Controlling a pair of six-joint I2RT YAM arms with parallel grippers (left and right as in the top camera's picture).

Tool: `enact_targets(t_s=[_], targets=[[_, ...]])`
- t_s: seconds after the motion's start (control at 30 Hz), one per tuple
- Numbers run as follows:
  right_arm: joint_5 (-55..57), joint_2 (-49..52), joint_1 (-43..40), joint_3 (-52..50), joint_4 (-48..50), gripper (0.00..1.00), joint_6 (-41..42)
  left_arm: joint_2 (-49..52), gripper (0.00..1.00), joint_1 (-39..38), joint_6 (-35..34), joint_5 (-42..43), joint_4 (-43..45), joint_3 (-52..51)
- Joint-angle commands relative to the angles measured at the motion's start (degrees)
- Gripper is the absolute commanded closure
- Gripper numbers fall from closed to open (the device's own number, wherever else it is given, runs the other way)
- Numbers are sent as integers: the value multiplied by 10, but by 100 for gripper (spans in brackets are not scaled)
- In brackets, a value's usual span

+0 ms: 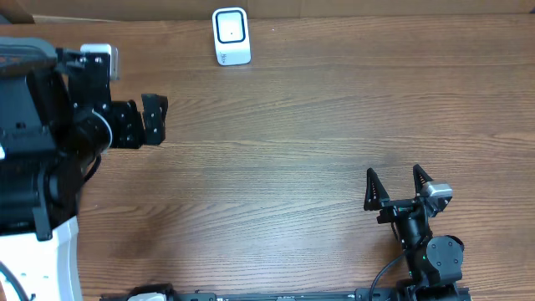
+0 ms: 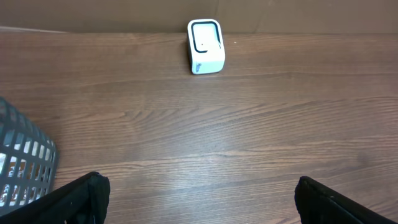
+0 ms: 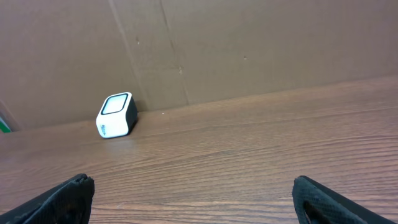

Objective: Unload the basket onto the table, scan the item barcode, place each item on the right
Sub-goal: 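Move the left gripper over the grey basket toward the items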

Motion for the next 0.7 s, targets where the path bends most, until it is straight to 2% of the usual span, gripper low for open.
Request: enact_targets(t_s=[0.0,0.2,0.33,0.47,0.67], targets=[[0,-6,-2,-6,4,0,0,8,1,-1,-2,3,8,17],[0,-6,-2,-6,4,0,0,20,0,53,-49,2,-12,56],[0,-6,-2,-6,4,0,0,50,0,110,-49,-4,-66,118],[0,-6,-2,-6,4,0,0,97,0,155,-42,-45,-113,194],[0,-6,-2,-6,4,0,0,135,0,180,-28,-63,-123,228]])
